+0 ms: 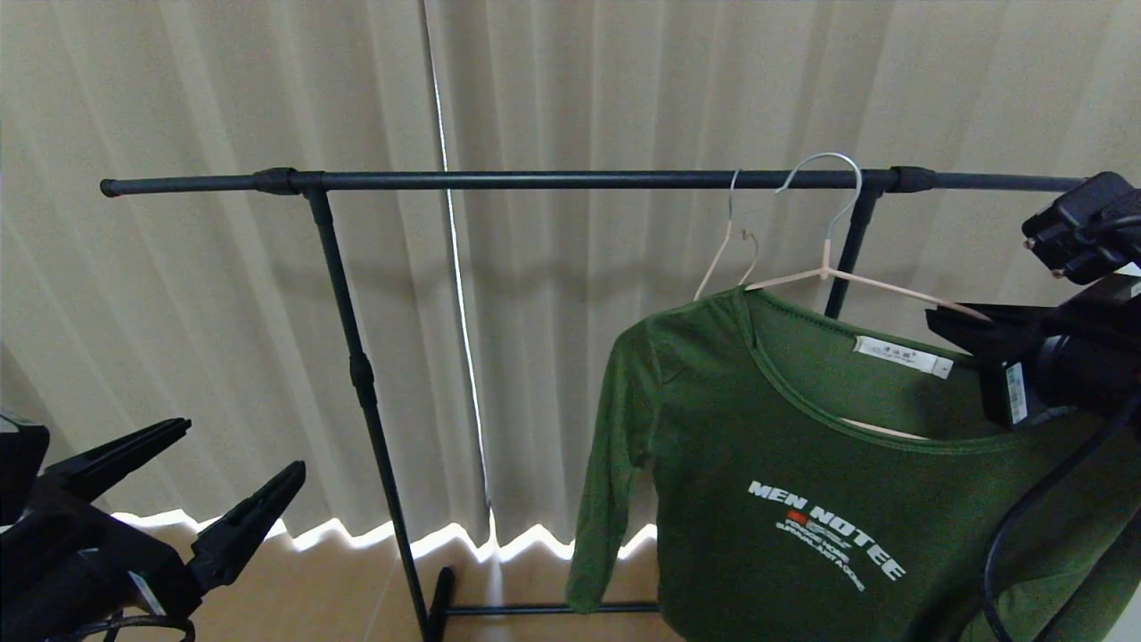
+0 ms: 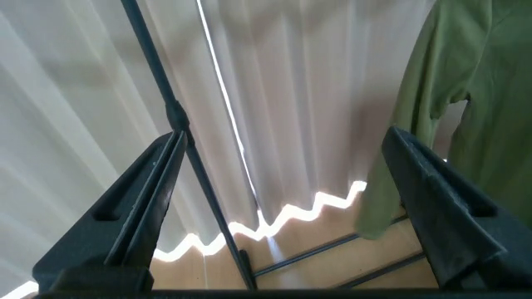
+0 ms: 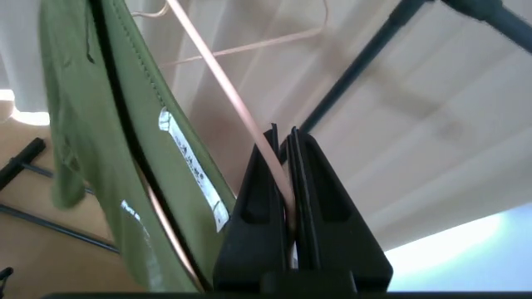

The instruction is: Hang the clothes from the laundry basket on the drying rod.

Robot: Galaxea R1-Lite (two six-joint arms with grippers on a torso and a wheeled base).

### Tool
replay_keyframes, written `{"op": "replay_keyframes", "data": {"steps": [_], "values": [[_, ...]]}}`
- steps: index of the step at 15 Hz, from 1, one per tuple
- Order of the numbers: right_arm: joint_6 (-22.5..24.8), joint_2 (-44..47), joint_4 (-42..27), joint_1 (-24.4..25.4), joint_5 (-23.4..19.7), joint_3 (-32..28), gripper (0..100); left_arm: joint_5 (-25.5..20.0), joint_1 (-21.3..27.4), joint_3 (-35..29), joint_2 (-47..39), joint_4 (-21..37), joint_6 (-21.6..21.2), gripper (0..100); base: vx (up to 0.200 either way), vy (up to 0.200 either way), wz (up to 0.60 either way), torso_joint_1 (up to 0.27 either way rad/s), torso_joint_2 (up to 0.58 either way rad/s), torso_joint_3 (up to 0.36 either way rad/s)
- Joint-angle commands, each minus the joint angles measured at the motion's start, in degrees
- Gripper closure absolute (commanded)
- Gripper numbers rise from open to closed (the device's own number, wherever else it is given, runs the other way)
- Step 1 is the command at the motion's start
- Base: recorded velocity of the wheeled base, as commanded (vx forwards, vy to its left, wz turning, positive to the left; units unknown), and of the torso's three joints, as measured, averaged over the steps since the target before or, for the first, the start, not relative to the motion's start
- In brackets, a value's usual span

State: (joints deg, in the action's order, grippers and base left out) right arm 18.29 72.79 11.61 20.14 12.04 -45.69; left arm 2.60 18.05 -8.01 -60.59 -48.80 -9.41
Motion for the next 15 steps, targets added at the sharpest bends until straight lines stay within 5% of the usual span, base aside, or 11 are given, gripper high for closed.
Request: {"op": "replay_keyframes", "data": {"steps": [1,4,13,15], "values": [[0.0,0.2,0.1,-0.2,0.0,0.1,100,0.0,0.1,-0.2,-0.2,0.0,0.0,0,0.0,0.0,0.0,0.0,0.0,0.0],[-0.1,0.2,0.1,-0.2,-0.1,0.9,100,0.0,0.1,-0.3,-0.1,0.0,0.0,0,0.0,0.0,0.0,0.0,0.0,0.0],[-0.1,0.3,0.2,-0.1,-0.2,0.9,100,0.0,0.1,0.0,-0.2,0.0,-0.1,0,0.0,0.2,0.0,0.0,0.0,0.004],[-0.8,1.2,0.4,-0.1,-0.2,0.7,100,0.0,0.1,0.4,-0.1,0.0,-0.3,0,0.0,0.0,0.0,0.0,0.0,0.0]]}}
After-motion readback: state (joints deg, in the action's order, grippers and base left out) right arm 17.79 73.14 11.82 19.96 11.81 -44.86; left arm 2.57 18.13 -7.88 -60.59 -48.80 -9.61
